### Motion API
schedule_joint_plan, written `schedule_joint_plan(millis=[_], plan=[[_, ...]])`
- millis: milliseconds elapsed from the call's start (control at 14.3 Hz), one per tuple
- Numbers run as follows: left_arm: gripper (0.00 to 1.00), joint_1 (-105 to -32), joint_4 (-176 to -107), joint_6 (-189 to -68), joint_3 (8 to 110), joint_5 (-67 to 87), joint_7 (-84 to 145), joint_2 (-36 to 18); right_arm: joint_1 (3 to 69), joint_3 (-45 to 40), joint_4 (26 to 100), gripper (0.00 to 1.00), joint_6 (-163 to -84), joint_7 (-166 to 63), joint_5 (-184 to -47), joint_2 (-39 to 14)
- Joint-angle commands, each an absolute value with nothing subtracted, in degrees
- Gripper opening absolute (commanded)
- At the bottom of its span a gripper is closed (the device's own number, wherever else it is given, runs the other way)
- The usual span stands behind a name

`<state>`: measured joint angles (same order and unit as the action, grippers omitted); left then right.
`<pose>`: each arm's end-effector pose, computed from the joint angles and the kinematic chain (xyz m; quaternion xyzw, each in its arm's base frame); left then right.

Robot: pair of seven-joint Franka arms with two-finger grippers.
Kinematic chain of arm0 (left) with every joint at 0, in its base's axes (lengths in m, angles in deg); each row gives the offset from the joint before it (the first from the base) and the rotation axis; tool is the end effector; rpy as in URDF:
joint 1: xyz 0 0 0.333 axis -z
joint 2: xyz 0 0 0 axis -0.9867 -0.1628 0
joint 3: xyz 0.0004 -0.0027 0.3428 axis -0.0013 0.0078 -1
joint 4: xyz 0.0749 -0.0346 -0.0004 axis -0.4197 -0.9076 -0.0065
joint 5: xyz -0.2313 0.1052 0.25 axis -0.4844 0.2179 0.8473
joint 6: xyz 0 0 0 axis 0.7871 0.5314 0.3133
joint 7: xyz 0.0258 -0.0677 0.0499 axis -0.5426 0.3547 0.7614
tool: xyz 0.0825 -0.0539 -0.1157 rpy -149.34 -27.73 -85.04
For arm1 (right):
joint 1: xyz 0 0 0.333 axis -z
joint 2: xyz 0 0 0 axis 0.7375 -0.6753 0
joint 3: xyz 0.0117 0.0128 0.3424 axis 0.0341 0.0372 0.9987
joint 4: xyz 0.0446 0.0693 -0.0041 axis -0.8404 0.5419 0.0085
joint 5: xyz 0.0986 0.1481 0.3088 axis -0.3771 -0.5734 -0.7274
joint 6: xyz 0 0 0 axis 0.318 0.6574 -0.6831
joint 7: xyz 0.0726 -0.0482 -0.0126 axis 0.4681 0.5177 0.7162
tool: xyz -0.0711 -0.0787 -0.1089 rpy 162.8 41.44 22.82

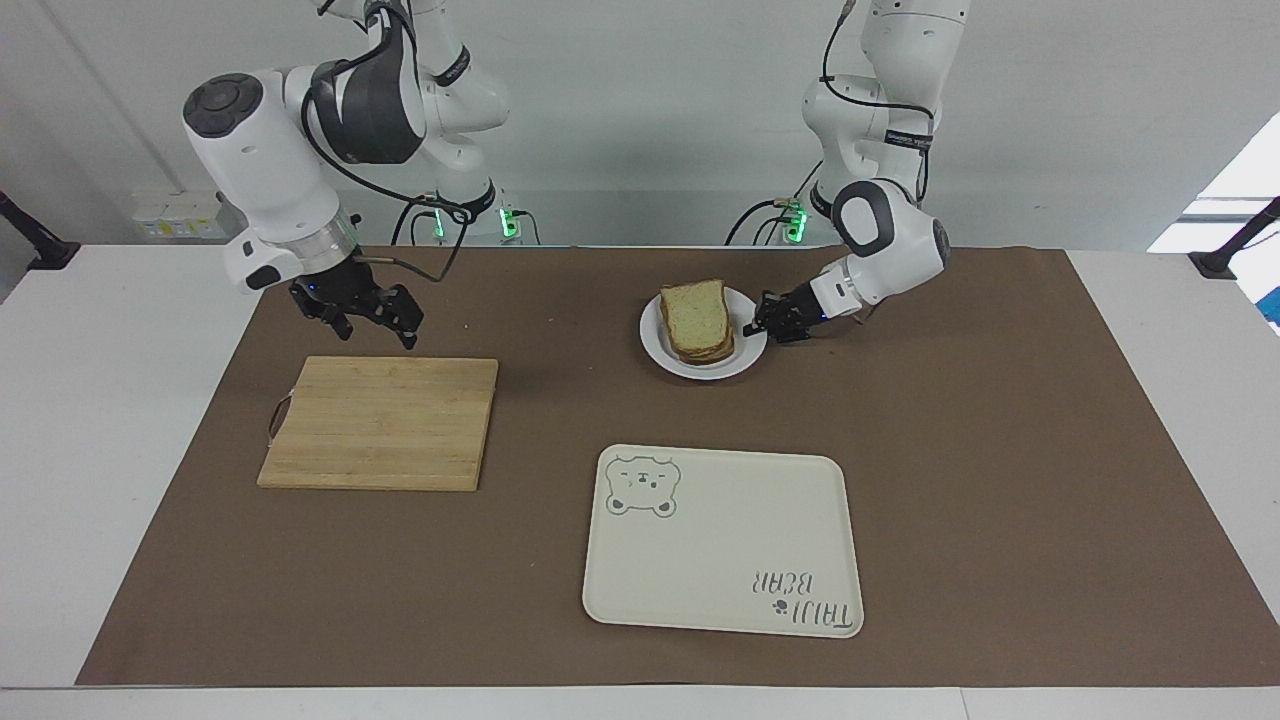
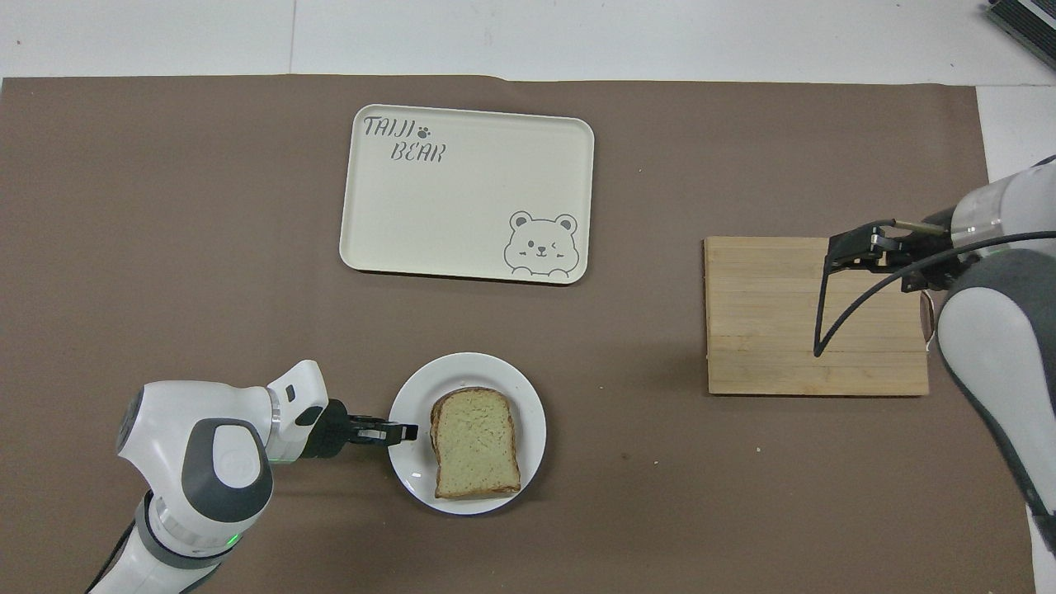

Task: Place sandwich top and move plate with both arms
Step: 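Grasp the plate rim with the left gripper while the right gripper retracts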

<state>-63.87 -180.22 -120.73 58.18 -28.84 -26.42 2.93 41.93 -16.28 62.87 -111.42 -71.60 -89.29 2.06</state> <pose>0.3662 -0.1824 0.2895 0.9246 -0.0837 -0.0375 0.3697 0.5350 -0.0003 0.5197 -0.9920 0.1217 -0.0063 0.0342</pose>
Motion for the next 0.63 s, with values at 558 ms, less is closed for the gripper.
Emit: schedule_joint_plan(millis=[558], plan=[[0.0, -71.13, -167.97, -107.4, 57.4, -29.51, -23.28, -3.49, 43.13, -15.65, 56.55, 1.0, -104.76, -67.91, -85.84, 4.3]])
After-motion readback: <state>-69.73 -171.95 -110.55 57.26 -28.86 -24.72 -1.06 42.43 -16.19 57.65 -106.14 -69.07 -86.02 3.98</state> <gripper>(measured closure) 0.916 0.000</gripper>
